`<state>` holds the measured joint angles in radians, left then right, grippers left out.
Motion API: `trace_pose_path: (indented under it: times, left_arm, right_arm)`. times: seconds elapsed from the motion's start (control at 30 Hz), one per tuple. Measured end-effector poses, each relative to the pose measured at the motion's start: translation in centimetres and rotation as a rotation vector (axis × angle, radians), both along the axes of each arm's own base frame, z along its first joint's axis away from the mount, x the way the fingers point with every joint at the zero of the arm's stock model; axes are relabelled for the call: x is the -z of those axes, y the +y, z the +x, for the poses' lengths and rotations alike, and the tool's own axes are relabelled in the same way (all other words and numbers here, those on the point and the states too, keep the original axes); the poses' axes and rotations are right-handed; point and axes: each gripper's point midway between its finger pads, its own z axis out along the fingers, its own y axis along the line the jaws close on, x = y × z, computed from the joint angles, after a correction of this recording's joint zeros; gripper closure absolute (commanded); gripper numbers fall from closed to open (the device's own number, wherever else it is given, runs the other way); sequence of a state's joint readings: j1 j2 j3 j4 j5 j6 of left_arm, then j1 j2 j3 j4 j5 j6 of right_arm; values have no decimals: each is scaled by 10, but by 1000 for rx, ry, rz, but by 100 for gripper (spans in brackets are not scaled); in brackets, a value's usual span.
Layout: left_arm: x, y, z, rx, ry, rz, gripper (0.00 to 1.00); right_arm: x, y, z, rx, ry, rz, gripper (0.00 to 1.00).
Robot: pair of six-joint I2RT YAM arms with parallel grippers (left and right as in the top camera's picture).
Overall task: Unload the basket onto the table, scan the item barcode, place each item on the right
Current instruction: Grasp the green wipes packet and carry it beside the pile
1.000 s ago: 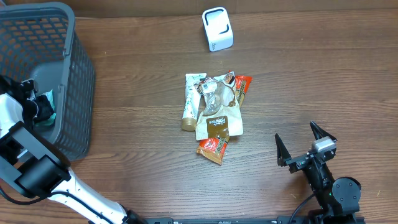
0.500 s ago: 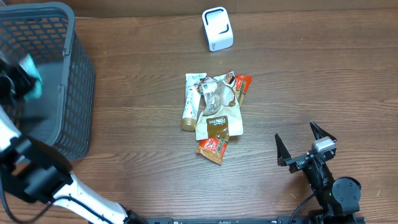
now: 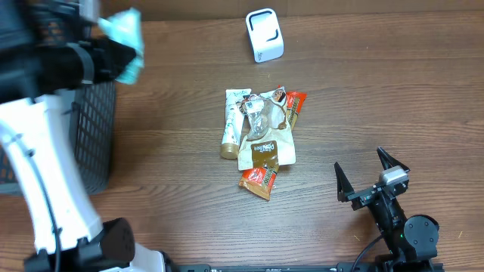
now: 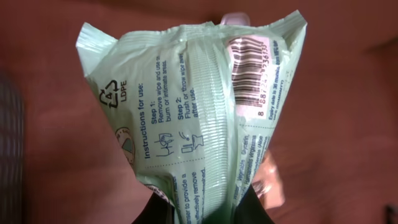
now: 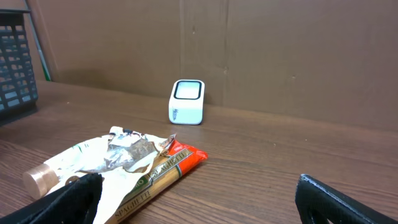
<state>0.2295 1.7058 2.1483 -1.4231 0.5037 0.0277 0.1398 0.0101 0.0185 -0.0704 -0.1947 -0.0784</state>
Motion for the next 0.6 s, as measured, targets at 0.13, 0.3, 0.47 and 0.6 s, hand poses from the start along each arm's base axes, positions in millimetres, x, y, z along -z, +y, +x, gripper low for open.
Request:
trace_pose_path:
  times: [0.13, 0.3, 0.47, 0.6]
  left_arm:
    - [90, -36, 16, 46, 179, 124, 96]
    - [204, -70, 16, 53, 326, 181, 96]
    - [282, -82, 9, -2, 386, 172, 96]
    - [324, -98, -1, 7, 441, 142, 88]
  right_arm:
    - [0, 0, 0, 0, 0, 0, 0]
    - [0, 0, 0, 0, -1, 0, 0]
    - [0, 0, 0, 0, -1, 0, 0]
    - [0, 0, 0, 0, 0, 0, 0]
